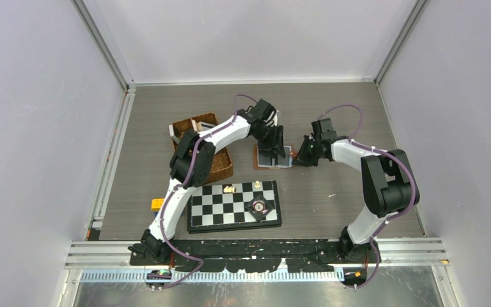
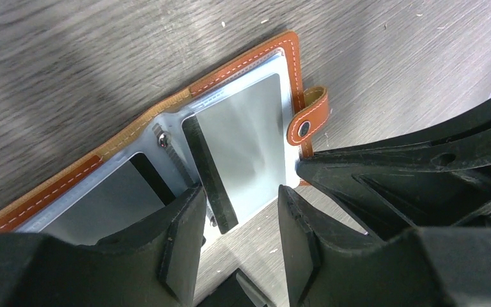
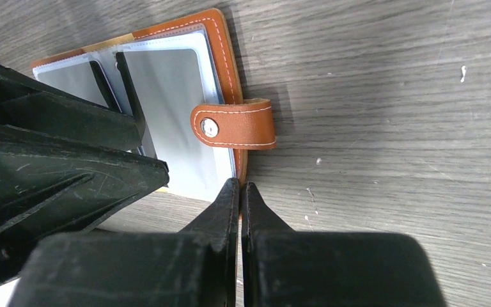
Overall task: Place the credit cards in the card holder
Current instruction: Insert the credit card into the card holder.
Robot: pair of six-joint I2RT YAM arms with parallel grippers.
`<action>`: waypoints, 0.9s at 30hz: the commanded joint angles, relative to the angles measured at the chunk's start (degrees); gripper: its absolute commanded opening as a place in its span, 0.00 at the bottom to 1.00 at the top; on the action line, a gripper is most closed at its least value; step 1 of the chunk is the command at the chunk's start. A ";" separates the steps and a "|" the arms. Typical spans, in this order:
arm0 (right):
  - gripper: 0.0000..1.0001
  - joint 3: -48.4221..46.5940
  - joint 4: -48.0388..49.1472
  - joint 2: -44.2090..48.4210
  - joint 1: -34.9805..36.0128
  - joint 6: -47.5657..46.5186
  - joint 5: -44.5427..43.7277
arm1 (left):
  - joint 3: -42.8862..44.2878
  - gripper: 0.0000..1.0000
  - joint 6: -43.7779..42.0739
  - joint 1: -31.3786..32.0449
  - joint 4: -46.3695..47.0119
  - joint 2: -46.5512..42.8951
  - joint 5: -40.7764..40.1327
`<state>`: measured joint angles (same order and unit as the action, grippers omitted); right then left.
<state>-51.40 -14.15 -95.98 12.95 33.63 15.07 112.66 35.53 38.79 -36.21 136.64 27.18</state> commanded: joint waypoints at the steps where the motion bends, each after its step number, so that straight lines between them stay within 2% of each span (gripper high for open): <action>1: 0.01 0.82 1.48 3.16 0.06 0.72 0.08 | -0.95 0.47 1.36 1.98 1.33 -2.24 -1.10; 7: 0.00 1.69 1.66 6.02 0.06 1.13 -0.38 | -1.96 0.48 1.50 2.08 1.63 -2.98 -1.05; 13: 0.01 2.09 1.67 7.66 0.02 1.35 -0.80 | -6.81 0.54 0.18 2.03 4.13 -8.94 -2.37; 20: 0.00 2.25 0.89 11.24 0.05 0.39 -0.15 | -13.26 0.59 -4.20 1.16 2.52 -16.02 -6.69; 27: 0.01 2.60 0.85 13.71 0.19 -0.64 1.22 | -19.41 0.56 -4.84 -1.28 5.41 -17.10 -7.66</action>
<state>-48.75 -14.61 -84.73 12.91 34.13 14.98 95.33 32.36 39.05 -32.99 120.90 21.28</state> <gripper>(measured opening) 0.037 0.573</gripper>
